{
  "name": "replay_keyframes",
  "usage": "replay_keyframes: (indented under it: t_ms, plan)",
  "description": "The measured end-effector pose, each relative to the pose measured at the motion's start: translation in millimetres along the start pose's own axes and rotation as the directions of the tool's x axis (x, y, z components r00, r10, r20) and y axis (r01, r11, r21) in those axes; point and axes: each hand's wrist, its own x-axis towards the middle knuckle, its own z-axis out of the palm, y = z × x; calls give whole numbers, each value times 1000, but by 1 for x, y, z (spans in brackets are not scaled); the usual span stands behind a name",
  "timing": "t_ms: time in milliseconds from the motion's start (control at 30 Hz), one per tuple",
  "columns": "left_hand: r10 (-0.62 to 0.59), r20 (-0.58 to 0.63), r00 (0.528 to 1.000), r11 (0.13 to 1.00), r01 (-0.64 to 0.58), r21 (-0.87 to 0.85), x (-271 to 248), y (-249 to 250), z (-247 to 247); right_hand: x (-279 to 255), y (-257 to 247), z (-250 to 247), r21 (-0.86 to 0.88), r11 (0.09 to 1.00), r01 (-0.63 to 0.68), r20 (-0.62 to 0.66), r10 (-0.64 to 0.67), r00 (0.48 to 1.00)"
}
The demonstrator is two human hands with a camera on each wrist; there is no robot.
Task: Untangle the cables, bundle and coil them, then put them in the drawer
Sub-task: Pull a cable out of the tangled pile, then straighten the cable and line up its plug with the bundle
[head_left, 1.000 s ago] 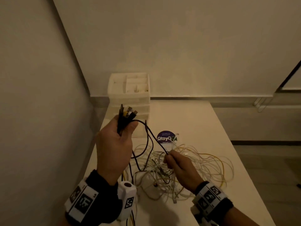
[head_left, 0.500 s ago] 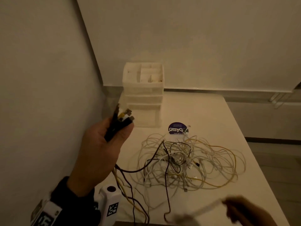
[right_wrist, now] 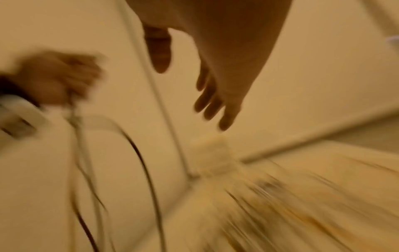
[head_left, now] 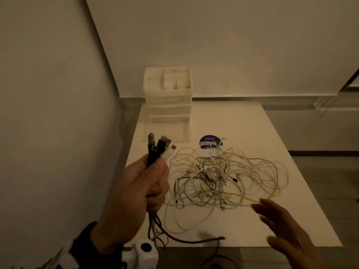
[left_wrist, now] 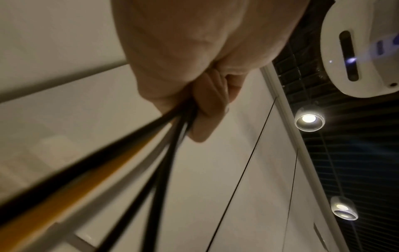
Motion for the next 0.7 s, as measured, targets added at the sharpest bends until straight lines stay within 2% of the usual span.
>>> replay_keyframes:
  t_ms: [33, 100, 133, 167, 300, 367, 433, 567, 633, 700]
  plan:
    - [-2, 16, 1000, 1000, 2, -7, -2, -7, 8, 7, -11, 11, -26, 1000, -14, 148, 18, 989]
    - [16, 28, 999, 1000, -16, 2, -3, -14, 23, 25, -22, 63, -212, 977, 22, 482, 85, 872]
    - [32, 31, 999, 999, -33, 11, -3, -13, 28, 32, -12, 86, -277, 956, 92, 565, 85, 821]
    - [50, 41, 998, 999, -51, 10, -2, -10, 32, 38, -8, 104, -268, 953, 140, 575, 42, 817]
    - [110, 108, 988, 992, -103, -69, 6, 3, 27, 40, 5, 138, -97, 995, -38, 450, 78, 889]
    - [123, 90, 988, 989, -114, -91, 7, 2, 23, 36, 17, 139, -70, 996, -50, 433, 75, 898]
    - [154, 33, 988, 981, -149, -122, 9, 0, 20, 32, 37, 136, -125, 992, -37, 472, 92, 877]
    - [173, -129, 977, 963, -195, -187, 19, 4, 5, 11, 85, 122, -365, 929, -57, 515, 252, 819]
    - [173, -189, 967, 972, -199, -129, 22, -4, -1, 4, 100, 114, -392, 915, -93, 493, 294, 819]
    - [197, -256, 946, 979, -202, 7, 22, -19, -5, 4, 105, 106, -412, 906, -101, 495, 315, 810]
